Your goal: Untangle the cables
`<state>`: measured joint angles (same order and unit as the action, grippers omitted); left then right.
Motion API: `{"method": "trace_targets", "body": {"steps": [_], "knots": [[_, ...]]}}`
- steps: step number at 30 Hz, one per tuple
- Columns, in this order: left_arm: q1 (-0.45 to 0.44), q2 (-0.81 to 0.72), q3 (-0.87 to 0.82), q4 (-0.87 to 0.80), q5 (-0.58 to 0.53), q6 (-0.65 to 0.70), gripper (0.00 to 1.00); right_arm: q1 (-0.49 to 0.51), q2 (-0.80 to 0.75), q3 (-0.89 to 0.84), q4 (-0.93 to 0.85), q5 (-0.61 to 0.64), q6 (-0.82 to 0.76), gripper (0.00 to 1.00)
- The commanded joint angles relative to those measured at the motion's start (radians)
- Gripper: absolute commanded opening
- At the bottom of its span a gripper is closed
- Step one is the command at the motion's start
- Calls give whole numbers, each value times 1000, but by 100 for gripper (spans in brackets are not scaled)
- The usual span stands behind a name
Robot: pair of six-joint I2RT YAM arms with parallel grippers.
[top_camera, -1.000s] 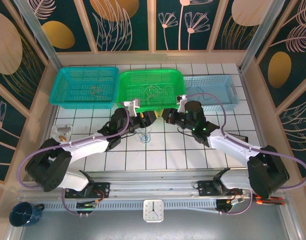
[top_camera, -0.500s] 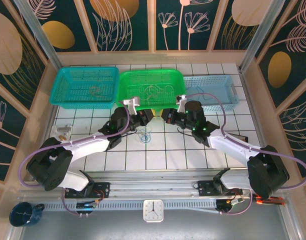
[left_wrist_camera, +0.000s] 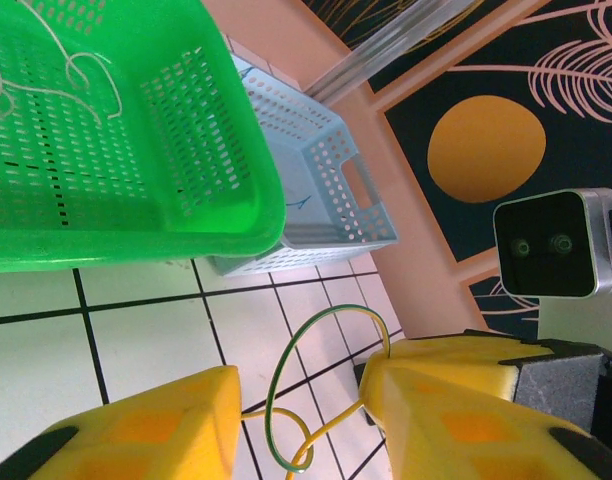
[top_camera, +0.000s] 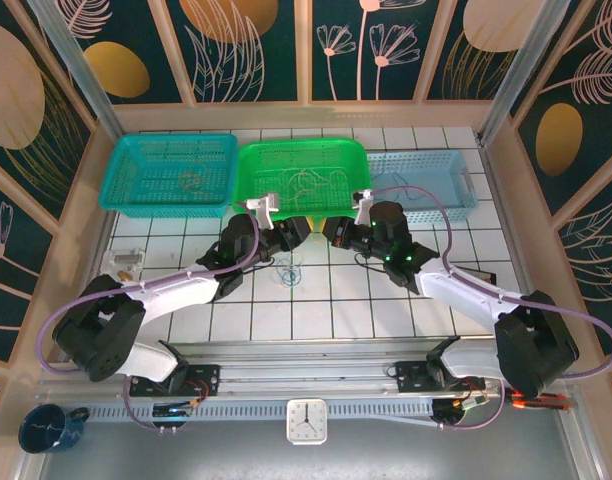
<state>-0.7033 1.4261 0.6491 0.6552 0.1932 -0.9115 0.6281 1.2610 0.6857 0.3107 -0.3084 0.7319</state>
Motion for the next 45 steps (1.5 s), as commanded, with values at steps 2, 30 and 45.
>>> {"method": "trace_targets", "body": {"steps": [2,30,45], "knots": [[-6,1,-6,56,-5,-2,42,-7,-28,12,36,6,-13,0],[-13,12,-21,73,-14,-7,34,-5,-40,5,29,24,-18,0],[-42,-11,-57,78,-49,-10,43,-8,-35,-3,31,32,-16,0]]}}
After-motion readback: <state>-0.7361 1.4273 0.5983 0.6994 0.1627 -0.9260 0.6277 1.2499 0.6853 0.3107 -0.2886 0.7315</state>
